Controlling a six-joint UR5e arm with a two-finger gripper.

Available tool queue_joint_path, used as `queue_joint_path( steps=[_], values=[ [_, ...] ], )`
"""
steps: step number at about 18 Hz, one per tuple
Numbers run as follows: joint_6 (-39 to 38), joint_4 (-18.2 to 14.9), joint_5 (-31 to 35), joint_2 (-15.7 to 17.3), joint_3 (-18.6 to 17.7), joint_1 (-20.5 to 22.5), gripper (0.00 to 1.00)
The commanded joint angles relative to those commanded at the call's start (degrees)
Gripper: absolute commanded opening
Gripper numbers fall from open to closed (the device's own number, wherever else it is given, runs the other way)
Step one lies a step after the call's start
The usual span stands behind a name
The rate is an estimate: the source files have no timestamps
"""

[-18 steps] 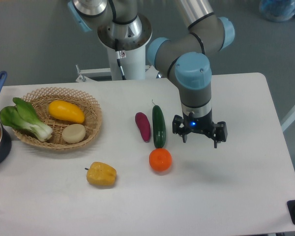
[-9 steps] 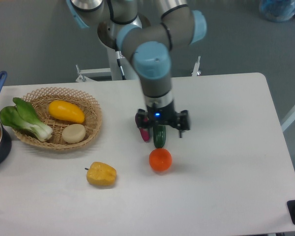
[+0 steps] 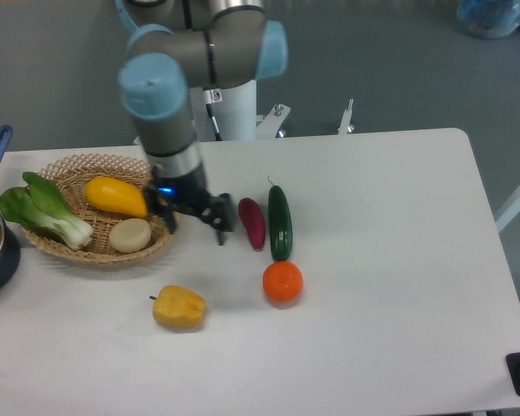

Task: Pick up the mango from the basket
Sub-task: 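Move the open gripper over the basket above the yellow mango, then lower the gripper onto the yellow mango and close on it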

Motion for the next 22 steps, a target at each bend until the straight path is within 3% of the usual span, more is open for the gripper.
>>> queue_joint_path(
  steps=[2, 4, 7, 10, 19, 22],
  values=[
    [17.99, -0.44, 0.26, 0.70, -1.49, -1.50, 1.00],
    [26.22, -1.14, 0.26, 1.50, -2.89, -1.68, 1.00],
    [29.05, -1.06, 2.80, 1.59, -6.23, -2.64, 1.00],
    [32.13, -1.23, 7.72, 1.76, -7.73, -6.50, 1.00],
    [34.51, -1.59, 7.38, 1.23, -9.23, -14.77, 1.00],
    [34.51, -4.56, 7.38, 1.23, -10.19, -16.61, 1.00]
  ],
)
